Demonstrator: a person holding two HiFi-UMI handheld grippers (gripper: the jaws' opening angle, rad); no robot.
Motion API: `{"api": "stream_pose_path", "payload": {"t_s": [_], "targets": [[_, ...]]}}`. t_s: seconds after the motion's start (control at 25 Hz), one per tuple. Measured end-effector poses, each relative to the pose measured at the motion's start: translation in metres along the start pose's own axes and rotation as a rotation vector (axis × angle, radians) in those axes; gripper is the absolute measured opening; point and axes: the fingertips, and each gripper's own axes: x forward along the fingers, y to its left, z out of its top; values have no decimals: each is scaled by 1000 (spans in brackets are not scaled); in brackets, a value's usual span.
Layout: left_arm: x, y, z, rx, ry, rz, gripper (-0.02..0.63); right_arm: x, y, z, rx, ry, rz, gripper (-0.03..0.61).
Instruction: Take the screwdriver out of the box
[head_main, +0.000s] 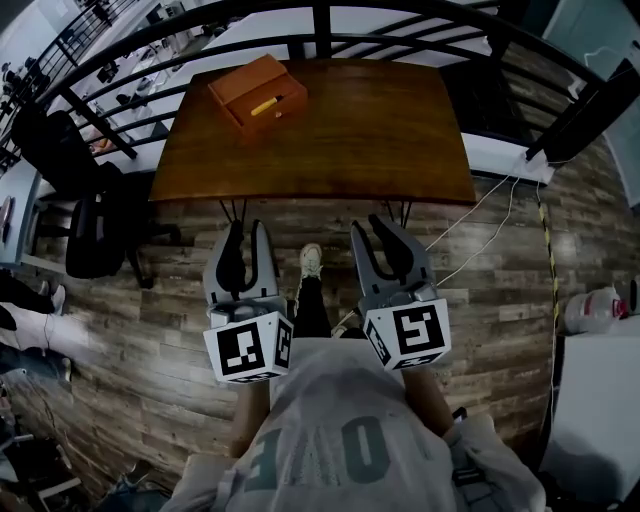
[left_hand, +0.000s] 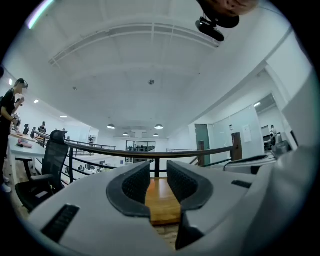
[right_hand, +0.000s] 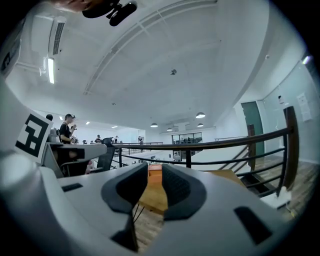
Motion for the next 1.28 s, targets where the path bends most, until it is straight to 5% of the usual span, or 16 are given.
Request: {"api": "stream_pose_path", "payload": {"t_s": [0.4,0.72,1.28], "targets": [[23,7,-19,18,-38,-5,104,35,4,-15,-12,-19,53,92],[45,29,-43,-15,12,32,104,64,6,-39,11,42,82,87],[161,66,-40,-15,37,-8,104,176,-28,-27,-1,89,52,80]]}}
